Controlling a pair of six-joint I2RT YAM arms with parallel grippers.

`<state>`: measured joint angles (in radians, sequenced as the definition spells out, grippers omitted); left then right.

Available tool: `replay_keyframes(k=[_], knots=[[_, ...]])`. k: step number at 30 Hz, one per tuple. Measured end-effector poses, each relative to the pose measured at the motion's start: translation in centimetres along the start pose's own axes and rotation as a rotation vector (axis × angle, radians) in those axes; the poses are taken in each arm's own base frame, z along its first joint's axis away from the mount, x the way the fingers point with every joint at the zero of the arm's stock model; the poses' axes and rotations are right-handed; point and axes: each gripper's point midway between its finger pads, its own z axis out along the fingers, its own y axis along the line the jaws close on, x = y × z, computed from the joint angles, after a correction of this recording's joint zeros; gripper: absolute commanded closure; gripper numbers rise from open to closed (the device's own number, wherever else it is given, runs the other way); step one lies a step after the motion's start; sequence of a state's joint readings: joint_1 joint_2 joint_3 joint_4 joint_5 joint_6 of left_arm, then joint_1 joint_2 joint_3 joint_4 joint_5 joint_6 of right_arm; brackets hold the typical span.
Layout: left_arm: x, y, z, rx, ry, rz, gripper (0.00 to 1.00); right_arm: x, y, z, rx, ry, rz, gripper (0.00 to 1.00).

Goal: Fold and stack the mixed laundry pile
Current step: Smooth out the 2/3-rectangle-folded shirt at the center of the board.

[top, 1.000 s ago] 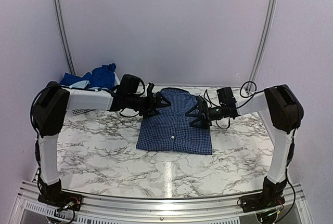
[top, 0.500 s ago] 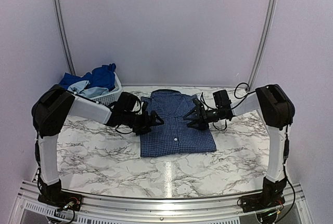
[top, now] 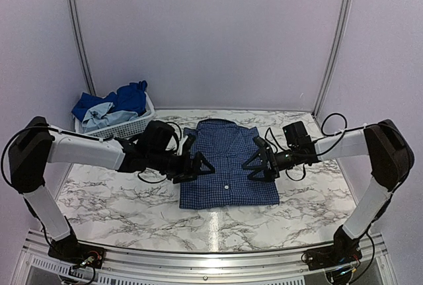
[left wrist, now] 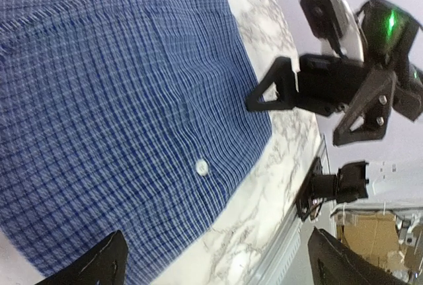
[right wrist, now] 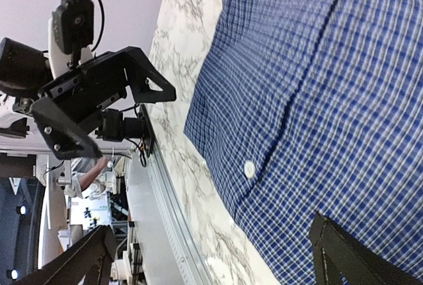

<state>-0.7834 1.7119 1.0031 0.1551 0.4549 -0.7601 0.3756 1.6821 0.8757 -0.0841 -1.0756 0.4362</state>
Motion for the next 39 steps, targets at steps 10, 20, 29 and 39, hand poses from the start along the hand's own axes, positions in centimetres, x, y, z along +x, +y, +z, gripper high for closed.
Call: replay_keyframes(k=[10, 20, 29, 39], knots=[[9.4, 2.5, 3.1, -0.003, 0.215, -0.022, 0.05, 6.7, -3.0, 2.7, -0.051, 0.122, 0.133, 0.04], [7.8, 2.3, 1.0, -0.074, 0.120, 0.092, 0.03, 5.9, -1.3, 1.9, -0.039, 0.111, 0.100, 0.05], [3.1, -0.9, -2.0, -0.066, -0.040, 0.171, 0.01, 2.0, 5.6, 4.8, -0.135, 0.107, -0.008, 0.05], [1.1, -1.7, -4.1, -0.077, -0.123, 0.228, 0.01, 5.3, 1.4, 10.8, -0.131, 0.228, 0.110, 0.07]])
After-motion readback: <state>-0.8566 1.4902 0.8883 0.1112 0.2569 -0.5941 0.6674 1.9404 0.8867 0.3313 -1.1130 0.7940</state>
